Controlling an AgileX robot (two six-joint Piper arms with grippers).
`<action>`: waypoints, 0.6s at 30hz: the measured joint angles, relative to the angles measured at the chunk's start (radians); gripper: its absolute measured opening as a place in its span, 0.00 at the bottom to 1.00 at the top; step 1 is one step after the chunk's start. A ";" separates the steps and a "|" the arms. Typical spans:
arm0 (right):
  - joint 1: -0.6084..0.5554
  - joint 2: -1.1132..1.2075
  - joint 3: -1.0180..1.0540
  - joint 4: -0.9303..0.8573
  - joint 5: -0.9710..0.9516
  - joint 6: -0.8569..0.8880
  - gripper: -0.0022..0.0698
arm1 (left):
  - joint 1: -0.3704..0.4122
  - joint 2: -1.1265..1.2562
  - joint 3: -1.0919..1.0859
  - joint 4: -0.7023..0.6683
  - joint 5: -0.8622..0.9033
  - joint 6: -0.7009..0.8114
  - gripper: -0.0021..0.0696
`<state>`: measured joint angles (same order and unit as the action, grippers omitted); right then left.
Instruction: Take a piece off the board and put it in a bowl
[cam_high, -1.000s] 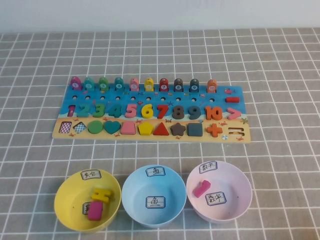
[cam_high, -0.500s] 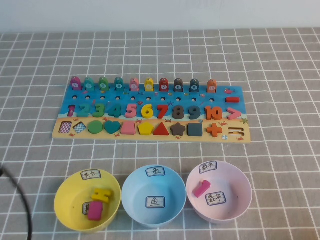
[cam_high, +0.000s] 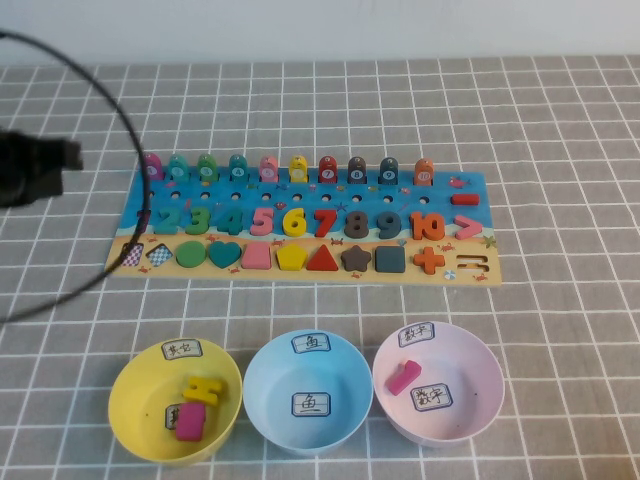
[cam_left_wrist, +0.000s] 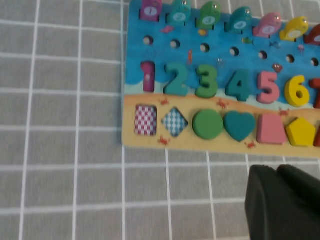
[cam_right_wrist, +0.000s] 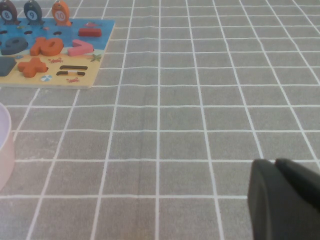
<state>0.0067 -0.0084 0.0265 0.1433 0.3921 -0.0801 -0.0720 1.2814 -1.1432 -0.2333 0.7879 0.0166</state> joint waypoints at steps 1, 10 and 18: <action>0.000 0.000 0.000 0.000 0.000 0.000 0.01 | 0.000 0.049 -0.051 0.000 0.020 0.007 0.02; 0.000 0.000 0.000 0.000 0.000 0.000 0.01 | 0.000 0.495 -0.559 0.006 0.310 0.038 0.02; 0.000 0.000 0.000 0.000 0.000 0.000 0.01 | 0.000 0.815 -0.962 0.019 0.438 0.057 0.02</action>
<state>0.0067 -0.0084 0.0265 0.1433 0.3921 -0.0801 -0.0720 2.0966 -2.1052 -0.2147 1.2263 0.0732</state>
